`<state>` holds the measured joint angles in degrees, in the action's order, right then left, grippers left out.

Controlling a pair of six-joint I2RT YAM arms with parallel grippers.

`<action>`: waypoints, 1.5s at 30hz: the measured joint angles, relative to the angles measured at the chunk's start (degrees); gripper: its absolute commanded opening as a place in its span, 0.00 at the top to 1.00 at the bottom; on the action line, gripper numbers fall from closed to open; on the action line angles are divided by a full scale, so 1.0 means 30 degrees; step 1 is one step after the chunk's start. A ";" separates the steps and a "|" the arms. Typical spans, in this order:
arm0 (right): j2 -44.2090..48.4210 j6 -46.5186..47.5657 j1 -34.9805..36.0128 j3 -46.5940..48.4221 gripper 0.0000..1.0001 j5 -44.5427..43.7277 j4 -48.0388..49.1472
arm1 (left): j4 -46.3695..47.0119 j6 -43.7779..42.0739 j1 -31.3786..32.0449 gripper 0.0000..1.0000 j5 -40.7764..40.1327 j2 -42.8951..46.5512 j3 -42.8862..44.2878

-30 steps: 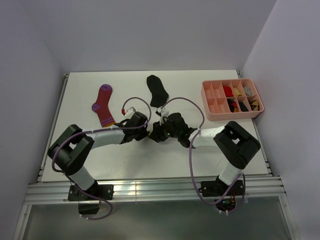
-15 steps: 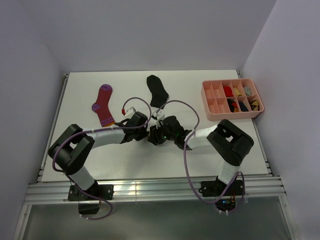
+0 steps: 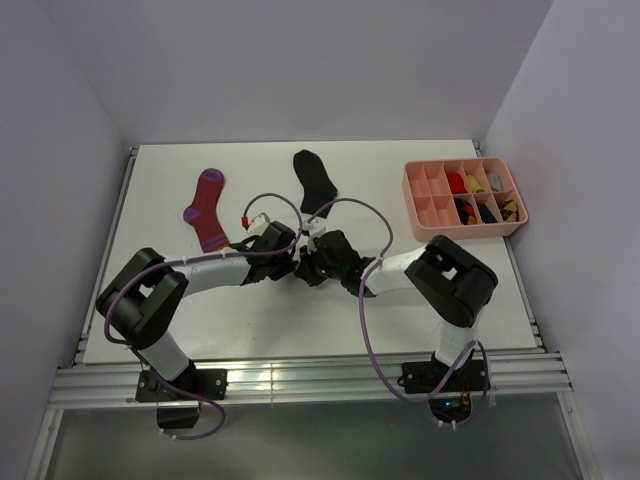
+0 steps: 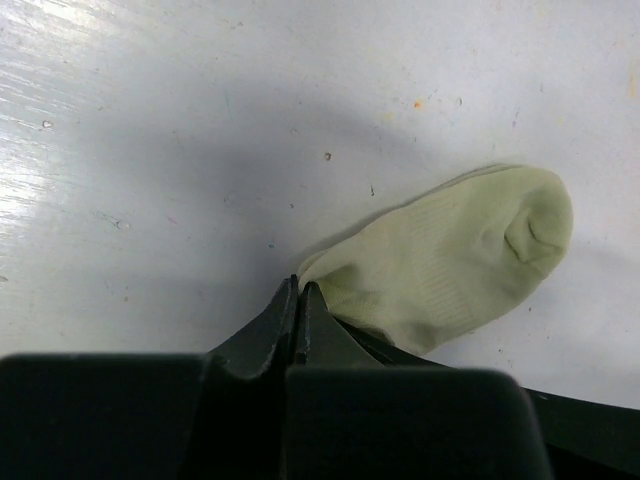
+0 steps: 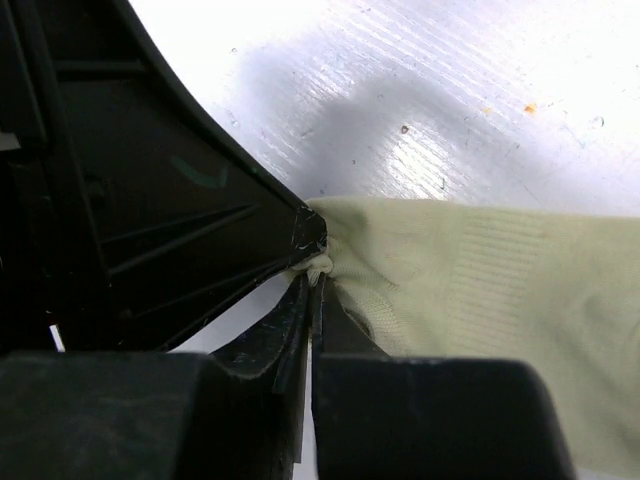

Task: Roll the socks
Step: Roll the sock at the center of the board.

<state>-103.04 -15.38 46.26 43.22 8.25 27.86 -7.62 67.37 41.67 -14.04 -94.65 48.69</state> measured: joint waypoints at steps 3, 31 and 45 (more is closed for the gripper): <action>-0.0007 -0.0342 -0.0131 0.0066 1.00 0.0240 -0.0146 | -0.0007 0.0044 0.0000 0.91 -0.0022 0.0000 0.0029; -0.5180 -1.5504 -0.6411 -0.3337 1.00 1.2058 1.2189 | 0.4896 0.1144 0.0058 0.51 0.0954 0.1574 -0.3082; -0.4983 -1.5569 -0.6550 -0.3381 0.96 1.1970 1.1577 | 0.6426 0.1763 0.0102 0.77 0.2280 0.0022 -0.3075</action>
<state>-117.99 -62.08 26.61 33.08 44.16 62.59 11.66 72.66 41.98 -7.20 -94.59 39.46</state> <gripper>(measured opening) 0.028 0.310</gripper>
